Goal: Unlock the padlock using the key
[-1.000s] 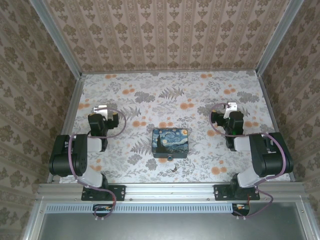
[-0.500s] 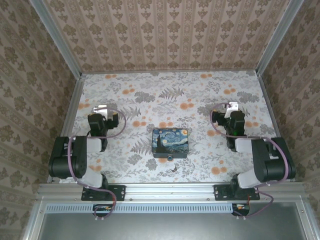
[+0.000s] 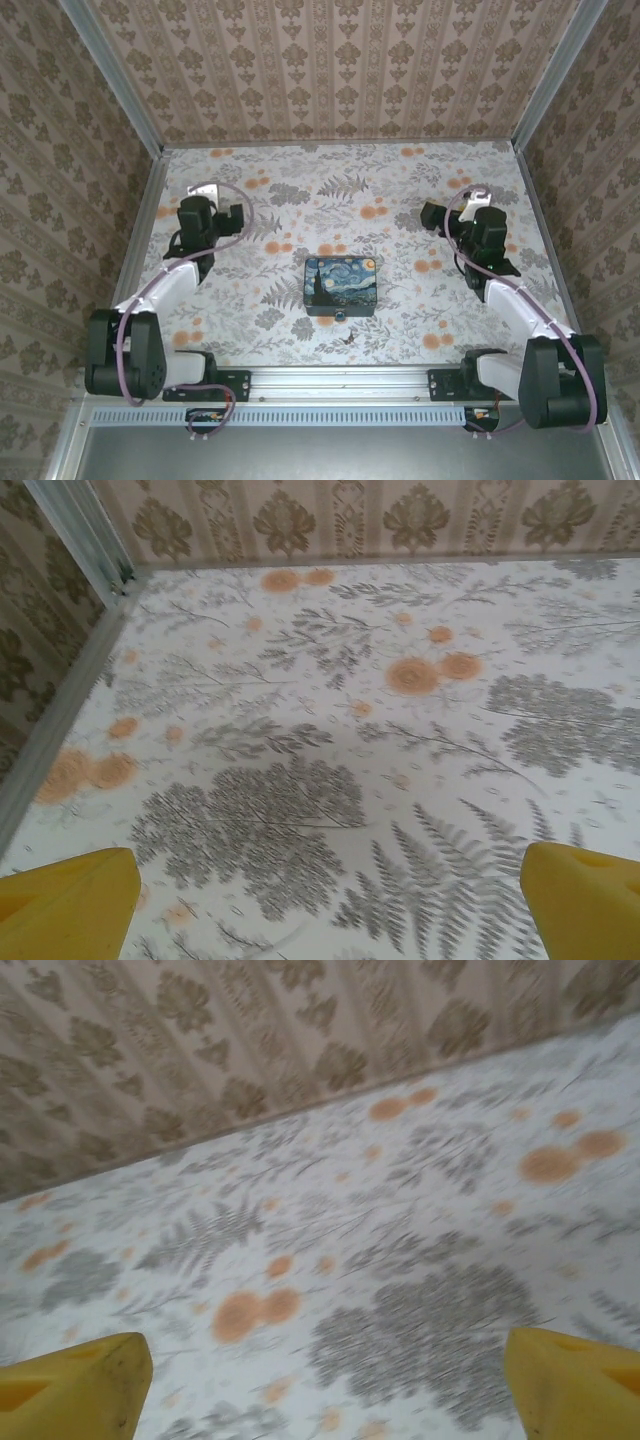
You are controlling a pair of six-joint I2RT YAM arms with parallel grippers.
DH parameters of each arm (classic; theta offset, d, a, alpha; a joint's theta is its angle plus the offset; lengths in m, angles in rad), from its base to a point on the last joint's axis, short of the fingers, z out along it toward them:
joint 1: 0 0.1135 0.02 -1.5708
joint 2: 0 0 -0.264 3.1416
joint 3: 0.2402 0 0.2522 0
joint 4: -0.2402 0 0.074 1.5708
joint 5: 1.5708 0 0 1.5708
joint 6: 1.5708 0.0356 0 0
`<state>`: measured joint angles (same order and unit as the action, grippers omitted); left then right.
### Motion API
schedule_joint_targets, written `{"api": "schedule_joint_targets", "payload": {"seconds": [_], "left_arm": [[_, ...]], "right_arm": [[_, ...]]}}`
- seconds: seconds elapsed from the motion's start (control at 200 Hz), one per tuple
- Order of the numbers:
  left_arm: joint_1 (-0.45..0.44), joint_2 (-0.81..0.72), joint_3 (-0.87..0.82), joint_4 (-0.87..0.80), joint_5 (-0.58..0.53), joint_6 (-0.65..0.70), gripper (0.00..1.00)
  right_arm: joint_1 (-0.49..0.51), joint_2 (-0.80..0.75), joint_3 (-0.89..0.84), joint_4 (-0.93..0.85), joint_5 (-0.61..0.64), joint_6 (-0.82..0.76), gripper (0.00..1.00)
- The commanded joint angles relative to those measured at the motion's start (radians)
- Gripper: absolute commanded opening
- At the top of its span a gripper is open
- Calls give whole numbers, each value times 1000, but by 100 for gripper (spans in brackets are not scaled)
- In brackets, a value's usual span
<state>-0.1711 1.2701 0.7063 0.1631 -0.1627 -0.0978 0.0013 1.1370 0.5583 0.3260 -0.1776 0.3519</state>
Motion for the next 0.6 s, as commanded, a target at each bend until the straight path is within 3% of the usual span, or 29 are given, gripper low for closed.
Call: {"api": "schedule_joint_targets", "payload": {"seconds": [0.0,0.16,0.29,0.595], "left_arm": [[-42,-53,71,-273,59,-159,100],[-125,-130,54,-396,266,-286,99],[-202,-197,9,-419,382,-373,98],[-395,-190,-74,-402,448,-506,82]], "right_arm": [[22,-2,91,-224,-197,125,84],[136,29,139,-429,-249,147,75],[263,39,110,-491,-237,173,71],[412,7,-31,-465,-208,273,66]]}}
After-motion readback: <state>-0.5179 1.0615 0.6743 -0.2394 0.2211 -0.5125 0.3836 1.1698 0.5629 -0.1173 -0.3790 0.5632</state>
